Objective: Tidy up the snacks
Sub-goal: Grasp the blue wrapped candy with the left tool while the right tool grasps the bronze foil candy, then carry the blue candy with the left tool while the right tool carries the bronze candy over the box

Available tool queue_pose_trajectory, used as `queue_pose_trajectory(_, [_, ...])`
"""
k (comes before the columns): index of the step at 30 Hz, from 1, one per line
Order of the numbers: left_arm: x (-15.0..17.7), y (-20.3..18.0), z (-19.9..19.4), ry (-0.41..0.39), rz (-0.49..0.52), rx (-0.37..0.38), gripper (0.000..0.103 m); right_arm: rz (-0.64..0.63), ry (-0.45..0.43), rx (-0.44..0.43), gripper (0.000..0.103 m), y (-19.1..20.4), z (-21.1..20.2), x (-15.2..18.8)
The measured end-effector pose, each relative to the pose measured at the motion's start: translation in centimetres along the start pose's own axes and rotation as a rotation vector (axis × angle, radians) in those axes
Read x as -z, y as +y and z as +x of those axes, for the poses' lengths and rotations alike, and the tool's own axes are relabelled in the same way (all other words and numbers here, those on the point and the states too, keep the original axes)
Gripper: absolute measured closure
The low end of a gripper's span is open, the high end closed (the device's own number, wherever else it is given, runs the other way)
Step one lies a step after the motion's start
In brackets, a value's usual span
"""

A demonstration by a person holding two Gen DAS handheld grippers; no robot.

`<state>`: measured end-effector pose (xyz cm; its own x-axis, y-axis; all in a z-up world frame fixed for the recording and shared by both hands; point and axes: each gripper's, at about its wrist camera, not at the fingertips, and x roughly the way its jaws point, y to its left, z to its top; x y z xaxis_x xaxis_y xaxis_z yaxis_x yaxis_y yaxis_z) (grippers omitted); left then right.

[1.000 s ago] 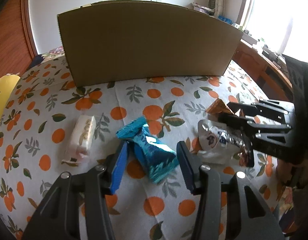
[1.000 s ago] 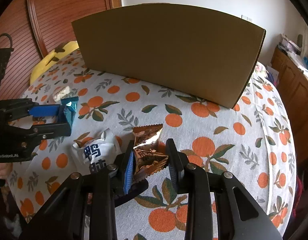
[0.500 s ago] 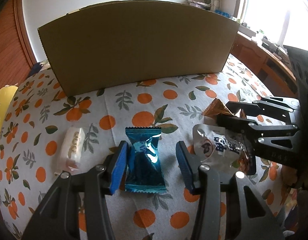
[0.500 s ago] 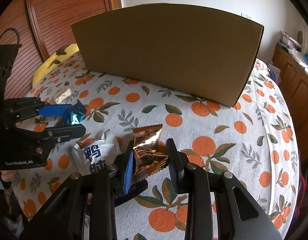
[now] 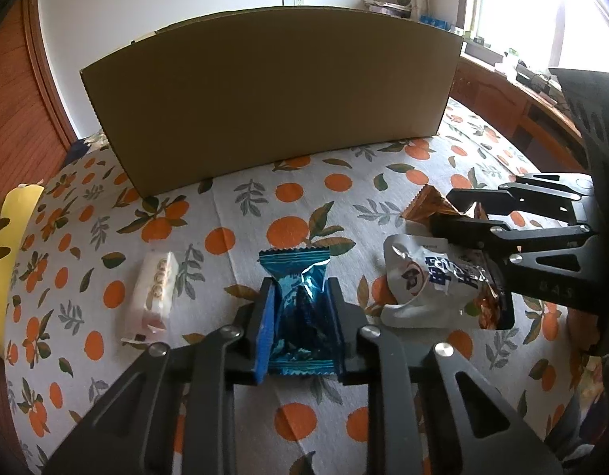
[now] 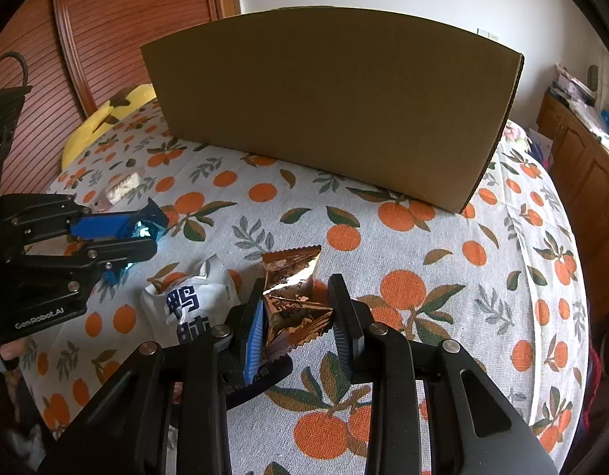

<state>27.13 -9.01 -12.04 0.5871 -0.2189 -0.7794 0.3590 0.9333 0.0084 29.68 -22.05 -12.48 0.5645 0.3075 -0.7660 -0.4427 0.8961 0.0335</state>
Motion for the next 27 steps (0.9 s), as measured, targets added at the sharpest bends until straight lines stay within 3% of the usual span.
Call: queue_pose_trajectory(27, [-0.1, 0.8, -3.3, -0.108, -0.064, 0.034, 0.081, -0.015, 0.002, 0.018, 0.075, 0.3, 0.2, 0.0])
